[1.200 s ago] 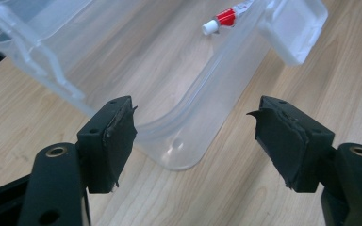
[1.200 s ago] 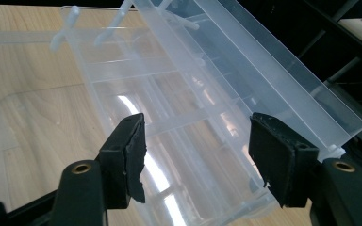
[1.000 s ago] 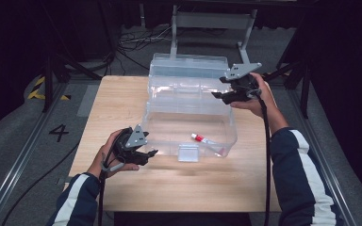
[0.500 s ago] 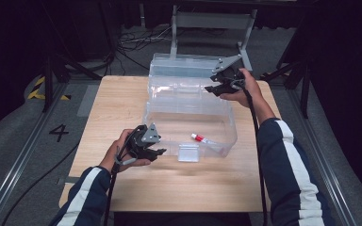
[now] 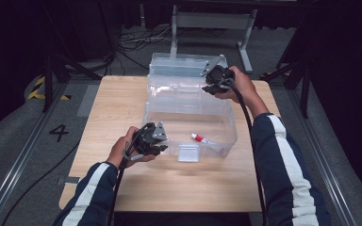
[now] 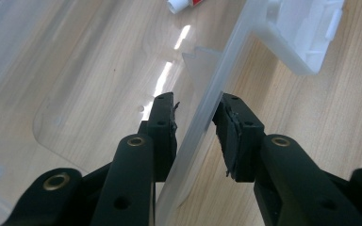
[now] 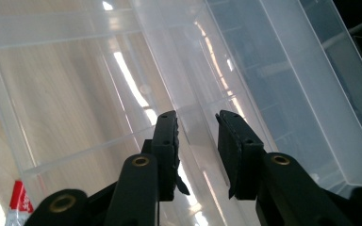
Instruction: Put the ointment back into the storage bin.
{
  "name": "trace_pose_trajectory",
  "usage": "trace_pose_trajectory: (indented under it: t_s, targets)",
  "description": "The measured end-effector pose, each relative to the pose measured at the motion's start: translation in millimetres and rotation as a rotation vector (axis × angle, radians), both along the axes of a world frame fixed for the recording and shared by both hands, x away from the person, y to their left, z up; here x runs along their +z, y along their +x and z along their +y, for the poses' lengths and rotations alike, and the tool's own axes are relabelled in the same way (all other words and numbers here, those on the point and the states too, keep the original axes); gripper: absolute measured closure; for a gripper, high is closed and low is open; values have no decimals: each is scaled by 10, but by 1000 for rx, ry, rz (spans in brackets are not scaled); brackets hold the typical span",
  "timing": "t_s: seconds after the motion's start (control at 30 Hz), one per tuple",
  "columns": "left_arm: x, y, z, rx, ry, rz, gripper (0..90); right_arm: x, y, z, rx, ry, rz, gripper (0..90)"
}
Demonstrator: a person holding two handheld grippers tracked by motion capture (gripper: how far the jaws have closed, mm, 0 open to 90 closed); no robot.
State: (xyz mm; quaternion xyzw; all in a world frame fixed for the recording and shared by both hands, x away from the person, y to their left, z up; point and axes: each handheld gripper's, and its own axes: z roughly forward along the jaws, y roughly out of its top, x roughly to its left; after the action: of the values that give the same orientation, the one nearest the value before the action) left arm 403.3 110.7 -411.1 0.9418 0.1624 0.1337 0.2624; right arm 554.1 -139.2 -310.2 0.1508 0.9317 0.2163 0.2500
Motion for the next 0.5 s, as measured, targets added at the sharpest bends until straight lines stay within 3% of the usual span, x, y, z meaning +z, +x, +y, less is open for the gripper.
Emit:
trace_pose_trajectory:
  t_s: [0.23,0.37,0.5]
  targets:
    - [2,-3,-49,2,3,1,684,38,-23,114,12,-103,-5,735]
    - [-8,-25,-54,2,-2,3,677,98,-46,119,42,-87,45,755]
    - [-23,-34,-90,-4,17,1,664,112,-62,130,57,-113,42,805]
